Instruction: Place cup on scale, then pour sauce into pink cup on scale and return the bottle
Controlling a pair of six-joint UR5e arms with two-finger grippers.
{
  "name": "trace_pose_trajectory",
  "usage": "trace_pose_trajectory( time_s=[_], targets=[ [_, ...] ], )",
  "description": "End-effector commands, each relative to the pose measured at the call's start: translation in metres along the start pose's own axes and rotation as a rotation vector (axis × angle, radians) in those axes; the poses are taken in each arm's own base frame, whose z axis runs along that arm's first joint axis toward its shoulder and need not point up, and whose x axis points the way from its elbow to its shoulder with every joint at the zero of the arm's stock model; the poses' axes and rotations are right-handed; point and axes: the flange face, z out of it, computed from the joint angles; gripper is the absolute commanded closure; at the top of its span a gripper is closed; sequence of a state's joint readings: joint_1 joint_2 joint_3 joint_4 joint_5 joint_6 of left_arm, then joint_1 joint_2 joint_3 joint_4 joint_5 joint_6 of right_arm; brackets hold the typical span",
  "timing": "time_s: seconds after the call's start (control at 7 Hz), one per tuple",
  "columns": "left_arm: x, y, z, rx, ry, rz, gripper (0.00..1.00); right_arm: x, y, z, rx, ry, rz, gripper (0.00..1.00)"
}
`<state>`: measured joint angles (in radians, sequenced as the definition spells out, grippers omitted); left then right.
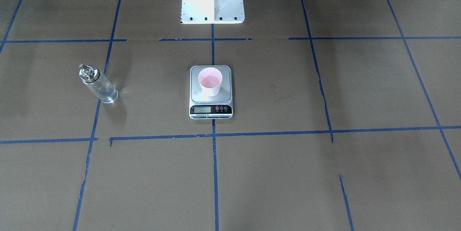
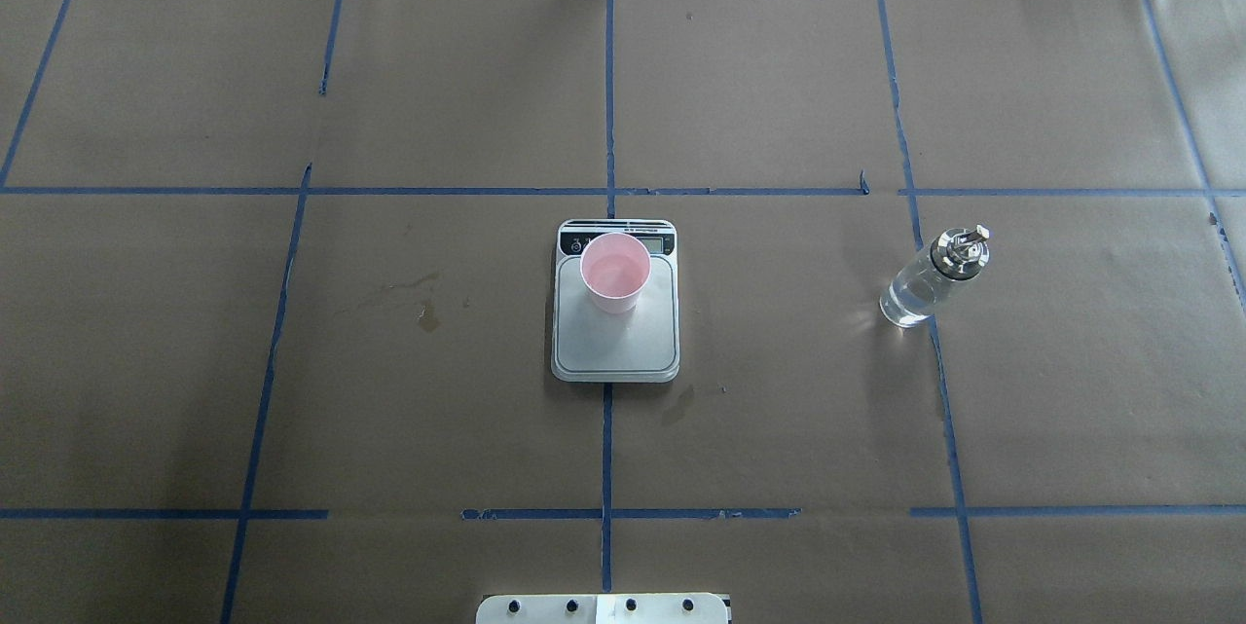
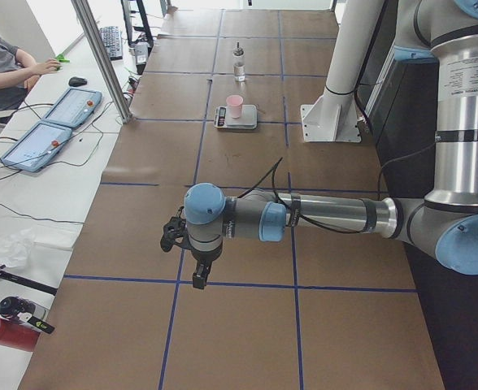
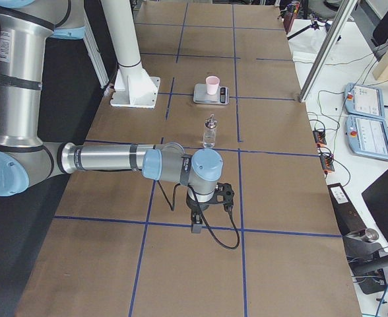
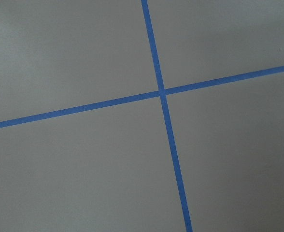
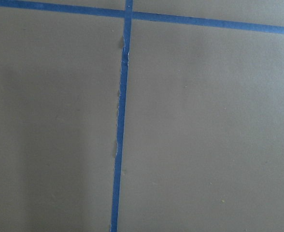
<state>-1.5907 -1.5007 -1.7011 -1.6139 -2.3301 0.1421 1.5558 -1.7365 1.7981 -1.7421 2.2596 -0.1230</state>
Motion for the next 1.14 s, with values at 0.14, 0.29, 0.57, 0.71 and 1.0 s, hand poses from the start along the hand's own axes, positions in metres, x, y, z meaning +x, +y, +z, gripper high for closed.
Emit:
trace_pose_trajectory(
  time_s=[0.14,0.29,0.57,0.71,1.0],
  targets=[
    [0.001,0.000,-0.001,0.004,-0.001,0.004,0.00,-0.003,-0.002,0.002,-0.002,0.001,-0.009,0.00],
    [0.001,0.000,-0.001,0.004,-0.001,0.004,0.00,-0.004,-0.003,0.003,-0.003,0.001,-0.014,0.00],
    [0.001,-0.001,-0.002,0.006,-0.001,0.006,0.00,-0.009,-0.005,0.006,-0.010,0.000,-0.024,0.00],
    [0.002,-0.003,-0.003,0.026,-0.004,0.025,0.00,-0.012,-0.006,0.007,-0.014,-0.001,-0.031,0.00],
    [0.001,-0.001,-0.001,0.037,-0.005,0.036,0.00,-0.014,-0.007,0.008,-0.017,-0.001,-0.036,0.00]
  ],
)
